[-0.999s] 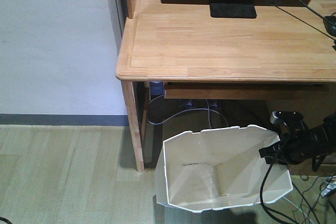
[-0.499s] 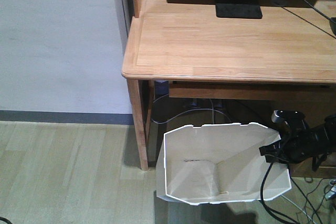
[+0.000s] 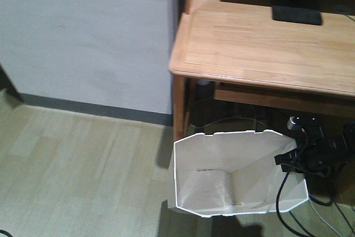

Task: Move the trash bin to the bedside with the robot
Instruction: 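Hold the bin in the right gripper while the base turns toward the bed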

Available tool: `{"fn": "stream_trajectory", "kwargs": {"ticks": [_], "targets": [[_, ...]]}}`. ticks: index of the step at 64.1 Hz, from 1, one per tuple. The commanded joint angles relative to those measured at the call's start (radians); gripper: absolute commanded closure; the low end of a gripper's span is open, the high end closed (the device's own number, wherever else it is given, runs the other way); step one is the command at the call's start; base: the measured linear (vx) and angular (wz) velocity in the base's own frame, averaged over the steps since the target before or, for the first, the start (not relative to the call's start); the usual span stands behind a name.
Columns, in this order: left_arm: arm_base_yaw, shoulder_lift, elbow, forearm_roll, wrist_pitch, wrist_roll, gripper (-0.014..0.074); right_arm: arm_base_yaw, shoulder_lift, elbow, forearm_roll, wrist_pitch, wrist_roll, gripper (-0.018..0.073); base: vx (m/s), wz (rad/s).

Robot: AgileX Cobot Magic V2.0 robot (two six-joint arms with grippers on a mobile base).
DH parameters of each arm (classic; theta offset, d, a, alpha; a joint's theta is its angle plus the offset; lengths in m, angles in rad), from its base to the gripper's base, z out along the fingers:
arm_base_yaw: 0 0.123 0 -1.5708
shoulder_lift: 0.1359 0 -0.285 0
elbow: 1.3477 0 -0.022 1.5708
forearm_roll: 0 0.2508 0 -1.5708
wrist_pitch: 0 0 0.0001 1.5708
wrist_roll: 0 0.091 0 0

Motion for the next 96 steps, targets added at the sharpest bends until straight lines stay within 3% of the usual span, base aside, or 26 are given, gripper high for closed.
{"fn": "stream_trajectory", "kwargs": {"ticks": [1, 96], "targets": [[-0.006, -0.015, 0.012, -0.009, -0.075, -0.014, 0.0603, -0.003, -0.068, -0.014, 0.048, 0.195, 0.008, 0.0561, -0.07, 0.49], [-0.006, -0.015, 0.012, -0.009, -0.075, -0.014, 0.0603, -0.003, -0.068, -0.014, 0.047, 0.193, 0.008, 0.0561, 0.03, 0.57]]}}
